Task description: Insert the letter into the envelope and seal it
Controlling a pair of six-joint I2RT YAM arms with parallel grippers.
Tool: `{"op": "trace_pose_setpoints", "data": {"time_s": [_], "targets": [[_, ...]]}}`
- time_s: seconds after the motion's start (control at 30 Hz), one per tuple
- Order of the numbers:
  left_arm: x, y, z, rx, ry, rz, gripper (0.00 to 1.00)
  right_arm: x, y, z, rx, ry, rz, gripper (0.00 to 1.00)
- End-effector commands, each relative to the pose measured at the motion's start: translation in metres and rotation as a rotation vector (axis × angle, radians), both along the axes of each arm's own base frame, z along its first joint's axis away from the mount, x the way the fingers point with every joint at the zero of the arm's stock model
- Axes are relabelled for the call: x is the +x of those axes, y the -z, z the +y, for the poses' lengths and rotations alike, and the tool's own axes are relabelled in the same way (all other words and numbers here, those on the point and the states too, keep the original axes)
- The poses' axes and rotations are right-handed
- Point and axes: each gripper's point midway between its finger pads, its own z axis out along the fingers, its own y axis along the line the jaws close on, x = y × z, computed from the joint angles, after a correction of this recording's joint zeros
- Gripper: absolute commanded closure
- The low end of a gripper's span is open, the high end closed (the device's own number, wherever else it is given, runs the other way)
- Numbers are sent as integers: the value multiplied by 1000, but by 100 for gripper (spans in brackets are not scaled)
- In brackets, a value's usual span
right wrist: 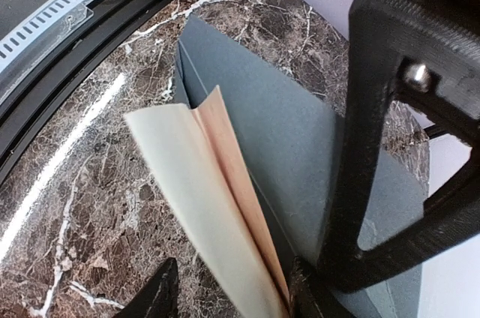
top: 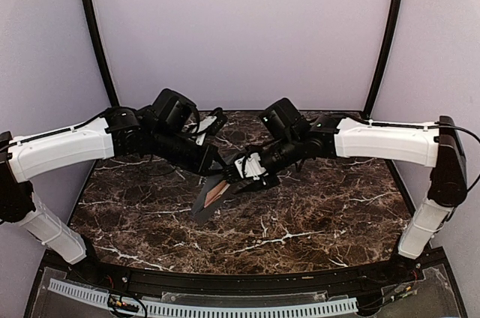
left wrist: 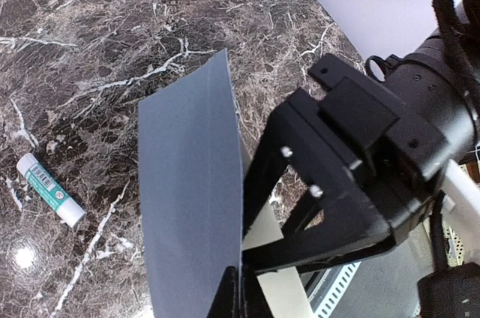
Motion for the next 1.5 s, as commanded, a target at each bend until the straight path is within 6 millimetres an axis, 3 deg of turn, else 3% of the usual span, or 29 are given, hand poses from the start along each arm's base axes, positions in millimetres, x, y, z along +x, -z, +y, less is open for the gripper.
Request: {"op": "trace_pose_setpoints", "data": {"time_s": [0.0, 0.47, 0.73, 0.87, 1.0, 1.1, 1.23, 1.47], "targets": [[0, -5, 0, -17, -12, -24, 100, -10, -48, 2, 148, -23, -57, 52], [8, -4, -1, -42, -50, -50, 100, -13, -77, -19, 275, 23, -84, 36], [13, -9, -1, -71, -73, -77, 100, -29, -127, -27, 528, 142, 172, 36], [17, -11, -2, -83, -92, -95, 100, -8, -150, -34, 675, 370, 388, 37], [20, -17, -3, -103, -103, -116, 100, 28, -135, -44, 720, 690, 607, 45], [23, -22, -3, -113, -112, -132, 100, 40, -119, -50, 705, 825, 721, 51], [28, -25, -5, -121, -126, -147, 100, 38, -112, -47, 689, 874, 782, 57], [36, -24, -12, -123, -138, -154, 100, 22, -86, -18, 586, 885, 778, 75]]}}
